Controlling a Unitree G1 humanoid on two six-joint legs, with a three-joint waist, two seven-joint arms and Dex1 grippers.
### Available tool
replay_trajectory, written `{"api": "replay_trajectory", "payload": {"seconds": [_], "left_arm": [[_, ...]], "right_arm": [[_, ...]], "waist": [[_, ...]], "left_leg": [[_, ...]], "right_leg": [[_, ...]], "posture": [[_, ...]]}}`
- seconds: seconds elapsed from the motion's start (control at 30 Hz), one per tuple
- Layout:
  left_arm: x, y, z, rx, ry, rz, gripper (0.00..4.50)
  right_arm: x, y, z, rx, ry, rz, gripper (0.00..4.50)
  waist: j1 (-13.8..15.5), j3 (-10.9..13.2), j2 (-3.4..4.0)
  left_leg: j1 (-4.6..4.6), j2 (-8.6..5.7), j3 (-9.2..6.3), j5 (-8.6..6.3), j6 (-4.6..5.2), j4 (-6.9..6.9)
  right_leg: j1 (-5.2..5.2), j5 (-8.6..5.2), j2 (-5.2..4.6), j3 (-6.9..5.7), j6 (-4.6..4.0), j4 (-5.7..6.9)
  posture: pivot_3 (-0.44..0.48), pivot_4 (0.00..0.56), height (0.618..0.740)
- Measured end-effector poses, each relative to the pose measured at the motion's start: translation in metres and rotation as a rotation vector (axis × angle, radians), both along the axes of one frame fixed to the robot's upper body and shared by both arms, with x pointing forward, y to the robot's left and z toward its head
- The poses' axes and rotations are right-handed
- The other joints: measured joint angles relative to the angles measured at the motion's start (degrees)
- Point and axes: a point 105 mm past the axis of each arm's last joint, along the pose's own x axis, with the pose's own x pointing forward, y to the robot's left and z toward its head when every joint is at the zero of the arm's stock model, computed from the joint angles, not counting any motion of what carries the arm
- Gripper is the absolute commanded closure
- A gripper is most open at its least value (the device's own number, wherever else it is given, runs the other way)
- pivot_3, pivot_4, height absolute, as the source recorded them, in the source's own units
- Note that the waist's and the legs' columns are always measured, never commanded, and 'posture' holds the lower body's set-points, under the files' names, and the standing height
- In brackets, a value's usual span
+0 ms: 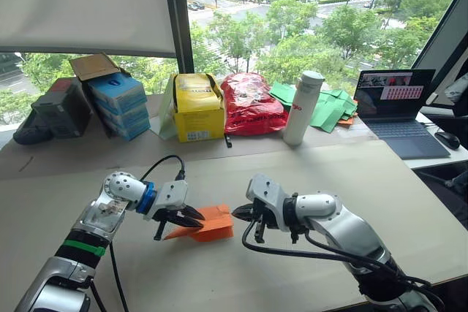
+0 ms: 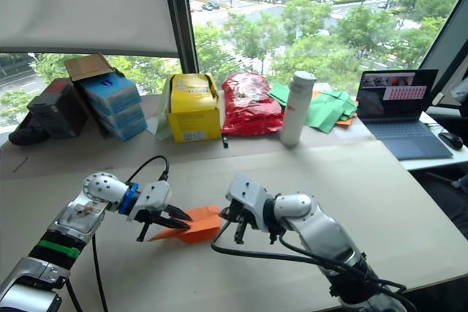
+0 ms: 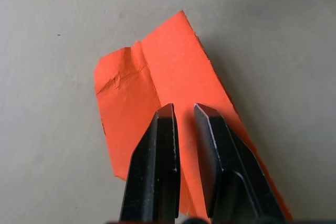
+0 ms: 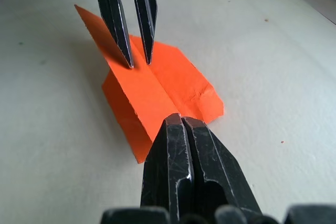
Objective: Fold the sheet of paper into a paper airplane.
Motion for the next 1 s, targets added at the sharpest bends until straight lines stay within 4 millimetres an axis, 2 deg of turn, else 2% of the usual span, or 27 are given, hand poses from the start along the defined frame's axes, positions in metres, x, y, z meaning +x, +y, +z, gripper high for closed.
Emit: {"api": "replay_trajectory", "payload": {"seconds": [0.1,0.27,0.4,0.6,0.7,0.9,1.0], "left_arm": [[-0.003,-0.001,-0.002,0.001,-0.004,-0.005,3.87],[-0.009,-0.004,-0.004,-0.008,-0.019,-0.009,3.87],[-0.013,-0.006,-0.004,-0.026,-0.027,0.004,3.87],[-0.022,-0.001,0.003,-0.094,-0.007,0.108,3.87],[-0.031,0.002,0.005,-0.168,0.0,0.227,3.87],[-0.039,0.012,-0.003,-0.268,0.044,0.474,3.87],[-0.043,0.011,-0.008,-0.271,0.072,0.511,3.87]], "right_arm": [[0.003,0.006,-0.004,-0.002,-0.004,0.013,4.5],[0.0,0.016,-0.028,-0.056,0.023,0.053,4.5],[0.0,0.016,-0.043,-0.105,0.04,0.057,4.5],[0.001,0.016,-0.044,-0.104,0.025,0.065,4.5],[0.0,0.016,-0.044,-0.103,0.026,0.065,4.5],[0.0,0.014,-0.045,-0.109,0.024,0.062,4.5],[0.0,0.014,-0.045,-0.109,0.025,0.063,4.5]], "waist": [[0.0,0.0,0.0],[0.1,0.0,0.0],[0.0,0.0,0.0],[-0.1,0.0,0.01],[-0.1,0.0,0.01],[0.1,0.0,0.02],[0.1,0.0,0.02]], "left_leg": [[0.0,0.0,0.0,0.0,0.0,0.0],[-0.02,-0.01,0.0,0.0,0.0,0.0],[0.0,-0.02,0.01,0.0,0.0,0.0],[0.04,0.05,0.0,0.0,0.0,0.0],[0.07,0.07,0.0,-0.01,0.01,0.0],[0.15,0.08,0.0,-0.02,0.0,0.0],[0.15,0.08,-0.01,-0.02,-0.01,0.0]], "right_leg": [[0.01,0.0,0.0,0.0,0.0,-0.01],[0.0,0.0,-0.02,0.0,0.01,-0.01],[0.01,0.01,-0.02,0.01,0.01,-0.01],[0.02,0.01,-0.03,0.05,0.01,0.0],[0.03,0.01,-0.07,0.09,0.01,-0.03],[0.1,0.01,-0.08,0.09,0.01,-0.02],[0.1,0.01,-0.09,0.09,0.01,-0.02]], "posture": [[0.0,0.15,0.74],[0.0,0.15,0.74],[0.0,0.15,0.74],[0.0,0.15,0.74],[0.0,0.15,0.74],[0.0,0.15,0.74],[0.0,0.15,0.74]]}}
